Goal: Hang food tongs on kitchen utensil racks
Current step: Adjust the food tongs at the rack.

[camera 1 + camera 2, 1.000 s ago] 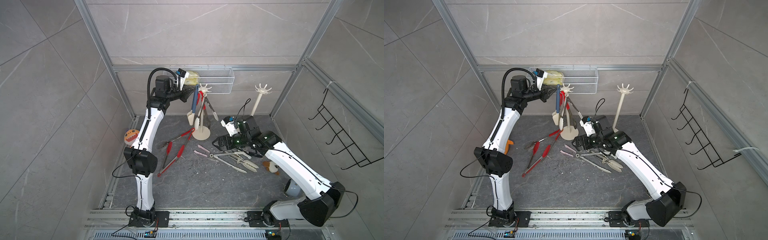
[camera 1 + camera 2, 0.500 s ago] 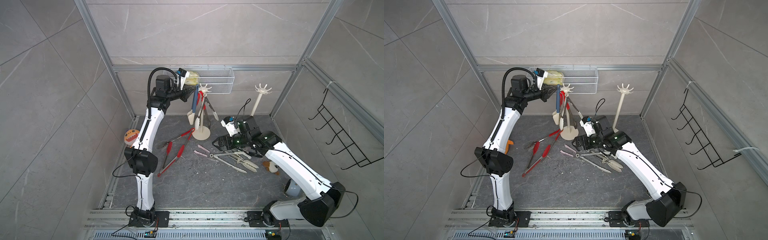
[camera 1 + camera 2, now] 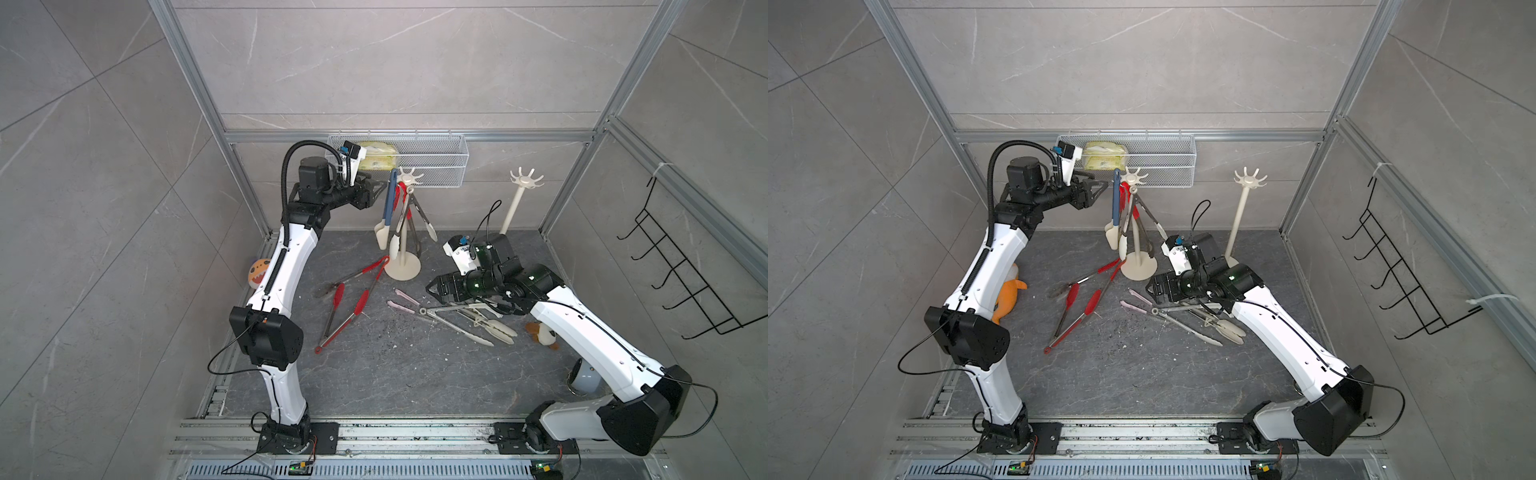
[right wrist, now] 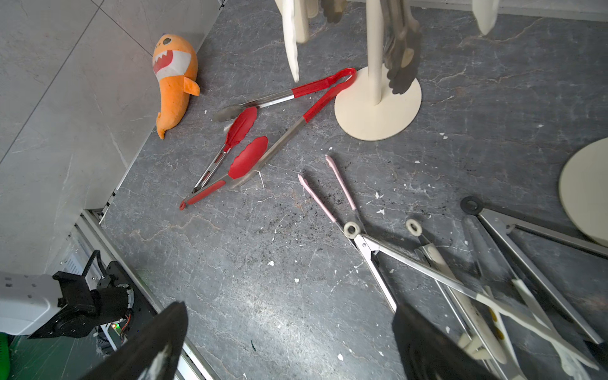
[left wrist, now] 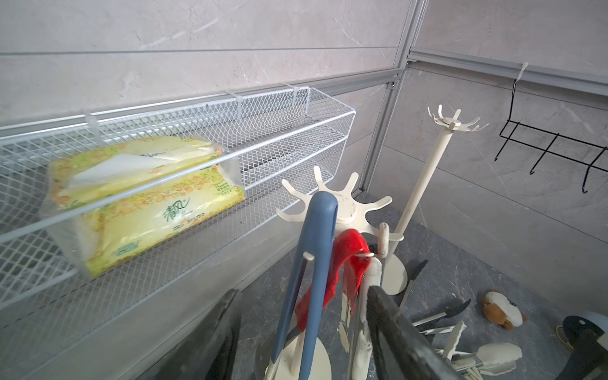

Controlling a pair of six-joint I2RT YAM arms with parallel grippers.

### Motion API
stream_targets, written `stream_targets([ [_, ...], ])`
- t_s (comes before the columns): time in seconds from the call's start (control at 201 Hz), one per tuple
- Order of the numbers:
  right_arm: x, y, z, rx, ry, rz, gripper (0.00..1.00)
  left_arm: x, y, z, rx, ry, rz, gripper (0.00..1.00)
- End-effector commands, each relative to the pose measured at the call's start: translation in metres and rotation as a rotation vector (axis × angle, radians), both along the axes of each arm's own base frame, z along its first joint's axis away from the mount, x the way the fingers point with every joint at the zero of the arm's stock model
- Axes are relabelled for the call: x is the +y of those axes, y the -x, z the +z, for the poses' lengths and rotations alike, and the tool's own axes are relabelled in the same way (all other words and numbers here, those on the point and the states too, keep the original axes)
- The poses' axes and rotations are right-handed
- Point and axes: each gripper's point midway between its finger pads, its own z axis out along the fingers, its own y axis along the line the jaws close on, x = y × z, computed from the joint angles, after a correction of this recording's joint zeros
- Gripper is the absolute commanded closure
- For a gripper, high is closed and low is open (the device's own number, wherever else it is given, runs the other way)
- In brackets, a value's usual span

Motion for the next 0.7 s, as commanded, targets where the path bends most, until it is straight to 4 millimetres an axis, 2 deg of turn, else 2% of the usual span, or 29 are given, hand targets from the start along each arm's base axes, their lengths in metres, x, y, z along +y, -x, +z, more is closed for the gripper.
stream_targets([
  [0.0,-0.004,-0.002,-0.017,0.049,0.031,-0.027,0.00,0.017,0.035,0.060,-0.158,0.047,0.048,0.31],
  [0.219,-0.006,-0.002,-0.058,0.169,0.105,-0.030,0.00,0.031,0.077,0.057,-0.161,0.060,0.079,0.22],
  [0.254,-0.007,-0.001,-0.065,0.191,0.122,-0.030,0.01,0.035,0.082,0.055,-0.156,0.058,0.092,0.15],
  [0.279,-0.008,0.001,-0.070,0.206,0.132,-0.029,0.01,0.037,0.087,0.054,-0.153,0.058,0.099,0.14],
  [0.577,-0.042,0.021,-0.131,0.328,0.351,-0.028,0.05,0.054,0.139,0.028,-0.095,0.055,0.137,0.02],
  [0.692,-0.056,0.026,-0.148,0.343,0.450,-0.011,0.07,0.059,0.155,0.018,-0.060,0.057,0.144,0.00],
])
